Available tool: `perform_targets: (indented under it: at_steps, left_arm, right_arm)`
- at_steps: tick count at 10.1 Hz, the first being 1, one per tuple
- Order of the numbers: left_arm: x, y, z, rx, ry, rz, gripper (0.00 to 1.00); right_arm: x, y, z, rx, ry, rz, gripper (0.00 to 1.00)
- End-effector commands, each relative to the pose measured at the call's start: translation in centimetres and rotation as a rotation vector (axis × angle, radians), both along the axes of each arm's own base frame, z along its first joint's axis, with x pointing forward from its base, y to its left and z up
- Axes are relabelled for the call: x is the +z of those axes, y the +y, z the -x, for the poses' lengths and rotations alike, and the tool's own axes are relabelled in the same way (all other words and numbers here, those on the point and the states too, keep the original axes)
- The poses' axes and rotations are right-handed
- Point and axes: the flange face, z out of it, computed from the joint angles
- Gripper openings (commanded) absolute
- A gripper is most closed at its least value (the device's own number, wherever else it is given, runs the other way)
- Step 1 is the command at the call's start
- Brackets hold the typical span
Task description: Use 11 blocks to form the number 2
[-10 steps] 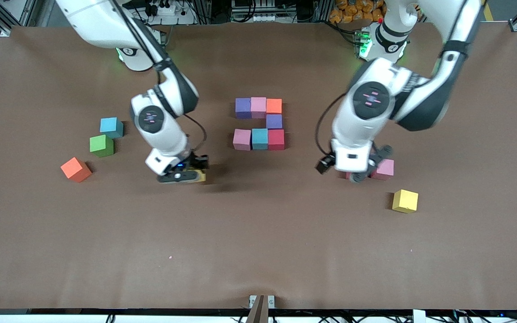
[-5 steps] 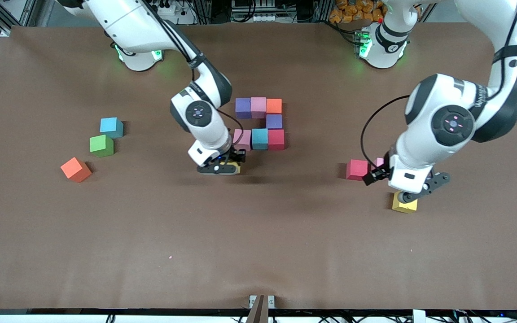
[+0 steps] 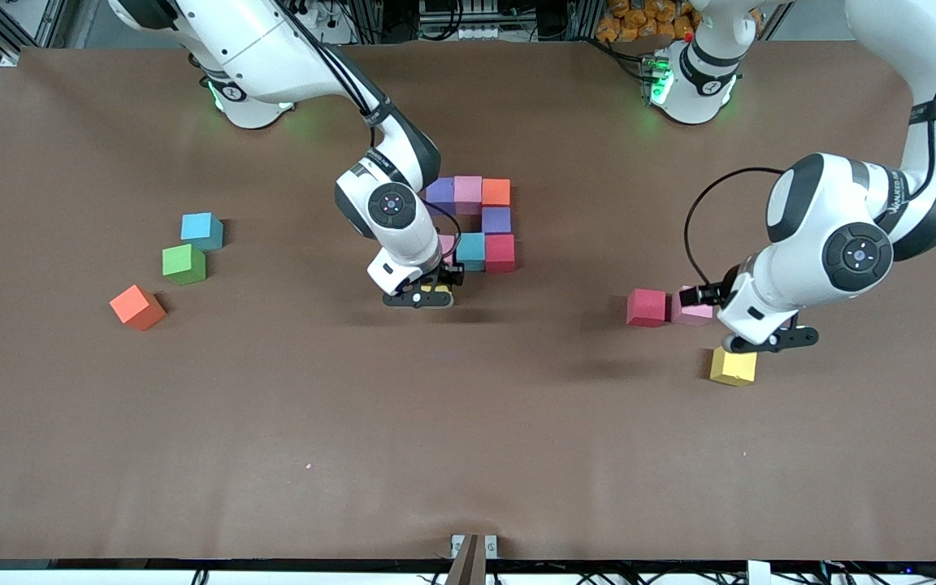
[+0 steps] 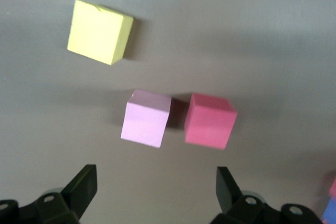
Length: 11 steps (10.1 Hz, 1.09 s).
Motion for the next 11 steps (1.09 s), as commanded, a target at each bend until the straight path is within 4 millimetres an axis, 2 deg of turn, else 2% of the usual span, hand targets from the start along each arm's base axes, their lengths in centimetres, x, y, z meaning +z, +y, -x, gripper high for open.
perform_targets:
  at_steps: [1,3,6,9,11]
  left_arm:
    - [-2.6,-0.2,3.6,-0.093,-0.003,0.038,1.00]
    - [-5.2,-1.5,5.0,-0.114,-0.008,0.042,1.00]
    - [-8.2,-1.7,4.8,-0.114,0.009,0.038,1.00]
    - [-8.6,-4.4,3.9,-0.094,-0.013,0.065,1.00]
    - [-9.5,-4.7,3.9,-0.042,0.012,0.107,1.00]
  right_arm:
    - [-0.5,1.1,0.7,0.018,0.003,0.052,0.24]
    - [-0.6,1.3,0.9,-0.012,0.007,0.053,0.24]
    - [-0.7,1.4,1.0,-0.018,0.010,0.054,0.24]
    - [-1.5,1.3,1.0,-0.018,0.015,0.056,0.25]
    - [-1.4,1.5,0.9,-0.021,0.014,0.051,0.25]
